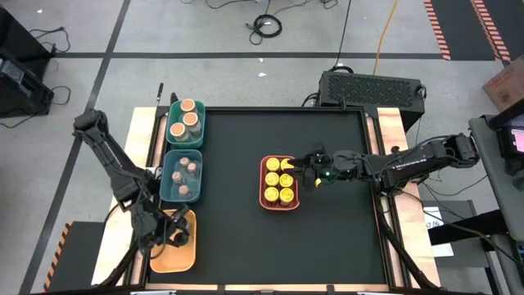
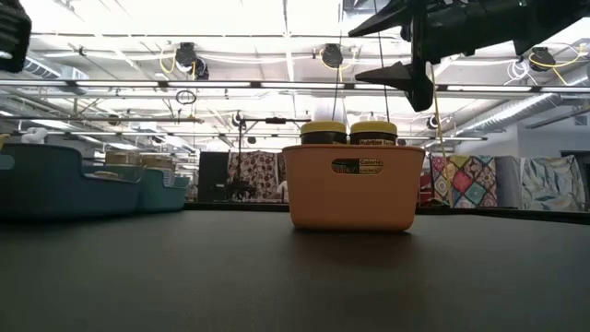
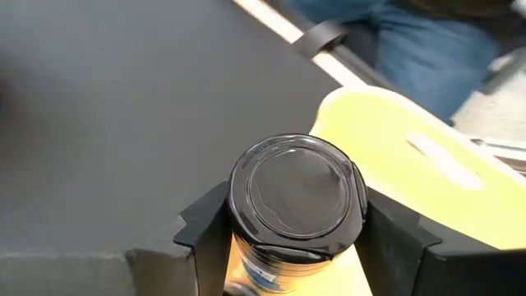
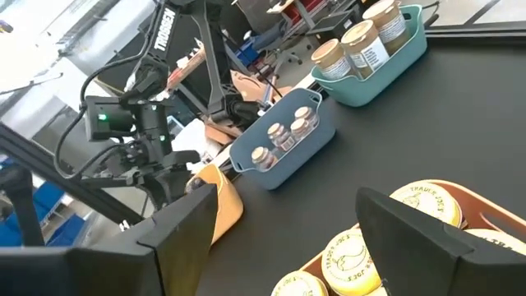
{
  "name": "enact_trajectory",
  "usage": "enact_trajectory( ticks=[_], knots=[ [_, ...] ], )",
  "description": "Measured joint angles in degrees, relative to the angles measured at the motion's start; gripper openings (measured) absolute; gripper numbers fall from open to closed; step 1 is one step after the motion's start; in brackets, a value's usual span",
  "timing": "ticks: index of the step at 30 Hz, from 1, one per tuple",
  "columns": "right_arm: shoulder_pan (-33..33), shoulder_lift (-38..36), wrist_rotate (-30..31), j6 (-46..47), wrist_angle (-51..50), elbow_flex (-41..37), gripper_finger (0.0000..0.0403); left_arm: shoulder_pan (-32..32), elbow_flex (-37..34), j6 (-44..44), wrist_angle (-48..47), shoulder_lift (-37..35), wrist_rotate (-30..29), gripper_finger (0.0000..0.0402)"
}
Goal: Sort spices by type
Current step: Put the seasoning bottle into the yellow bin
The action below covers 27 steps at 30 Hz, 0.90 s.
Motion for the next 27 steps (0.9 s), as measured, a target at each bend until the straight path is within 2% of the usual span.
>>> enact_trajectory(
  ticks=[10,19,27],
  knots=[
    [1.2,0.0,0.0,-2.2,0.0,0.0,0.0283,0.0,0.0,-13.5,0.2,5.8,-5.3,0.0208],
    [1.2,0.0,-0.4,-3.0,-0.1,-0.1,0.0283,0.0,0.0,-14.8,0.3,6.0,-5.9,0.0212],
    [1.2,0.0,-0.3,-3.2,-0.1,-0.1,0.0283,0.1,0.0,-16.6,-0.1,6.0,-6.2,0.0253]
  ],
)
